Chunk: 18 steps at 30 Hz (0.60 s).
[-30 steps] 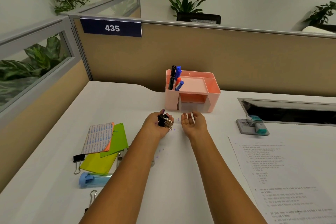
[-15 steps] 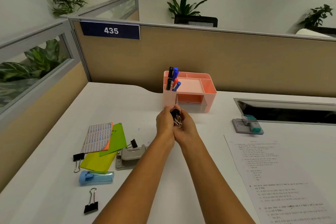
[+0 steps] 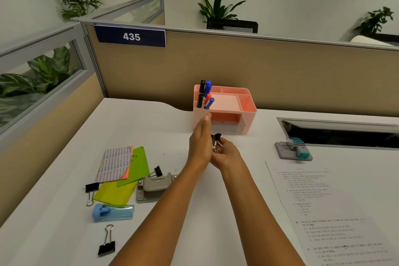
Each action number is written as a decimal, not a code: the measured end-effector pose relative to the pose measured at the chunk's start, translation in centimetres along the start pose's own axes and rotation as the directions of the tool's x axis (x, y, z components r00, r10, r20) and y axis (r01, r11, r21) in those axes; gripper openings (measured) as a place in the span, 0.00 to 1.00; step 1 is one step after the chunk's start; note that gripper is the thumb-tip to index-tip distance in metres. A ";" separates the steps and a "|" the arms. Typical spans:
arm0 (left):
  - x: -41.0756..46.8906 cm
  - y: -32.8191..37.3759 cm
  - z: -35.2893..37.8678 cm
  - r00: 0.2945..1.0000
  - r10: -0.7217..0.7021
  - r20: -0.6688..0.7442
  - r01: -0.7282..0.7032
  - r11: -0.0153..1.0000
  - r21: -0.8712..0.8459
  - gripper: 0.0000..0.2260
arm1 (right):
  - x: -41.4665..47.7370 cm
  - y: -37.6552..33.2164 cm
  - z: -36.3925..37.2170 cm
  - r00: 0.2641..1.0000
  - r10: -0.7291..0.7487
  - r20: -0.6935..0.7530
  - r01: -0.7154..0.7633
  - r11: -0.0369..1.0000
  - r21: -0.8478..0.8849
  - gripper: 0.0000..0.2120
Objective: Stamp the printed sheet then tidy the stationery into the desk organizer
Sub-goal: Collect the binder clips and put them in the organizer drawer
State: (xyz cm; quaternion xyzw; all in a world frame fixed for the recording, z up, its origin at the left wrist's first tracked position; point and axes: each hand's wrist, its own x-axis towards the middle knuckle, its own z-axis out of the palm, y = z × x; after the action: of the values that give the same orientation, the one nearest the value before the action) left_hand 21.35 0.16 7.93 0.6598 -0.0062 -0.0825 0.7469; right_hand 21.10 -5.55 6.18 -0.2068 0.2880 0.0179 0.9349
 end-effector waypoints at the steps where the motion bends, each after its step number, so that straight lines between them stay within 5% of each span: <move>1: 0.2 0.1 -0.3 0.999 0.035 -0.019 -0.034 0.999 0.011 0.19 | 0.2 -0.4 0.1 0.999 0.041 0.022 -0.044 0.988 0.150 0.14; 5: 1.1 -1.0 -1.6 0.976 0.206 -0.070 -0.168 0.918 0.360 0.18 | -1.1 -3.0 1.8 1.000 -0.016 -0.022 0.020 0.977 0.212 0.13; 11: 1.9 -4.8 -3.3 0.984 0.172 0.051 -0.148 0.618 0.772 0.20 | -0.3 -8.0 5.3 0.965 -0.222 -0.135 0.158 0.913 -0.375 0.13; 15: 2.1 -6.6 -3.3 0.984 0.114 0.137 -0.172 0.397 0.902 0.21 | 1.7 -9.2 5.8 0.926 -0.367 -0.089 0.094 0.453 -0.887 0.16; 18: 2.0 -7.5 -3.2 0.979 0.105 0.174 -0.199 0.306 0.931 0.21 | 2.8 -9.0 6.0 0.898 -0.437 -0.053 -0.074 -0.031 -0.997 0.09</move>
State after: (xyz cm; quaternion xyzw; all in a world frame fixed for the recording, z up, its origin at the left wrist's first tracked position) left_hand 22.85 2.19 -0.12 0.9629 -0.1451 -0.0191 0.2268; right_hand 28.01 -11.57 12.54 -0.8403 0.3225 0.0512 0.4327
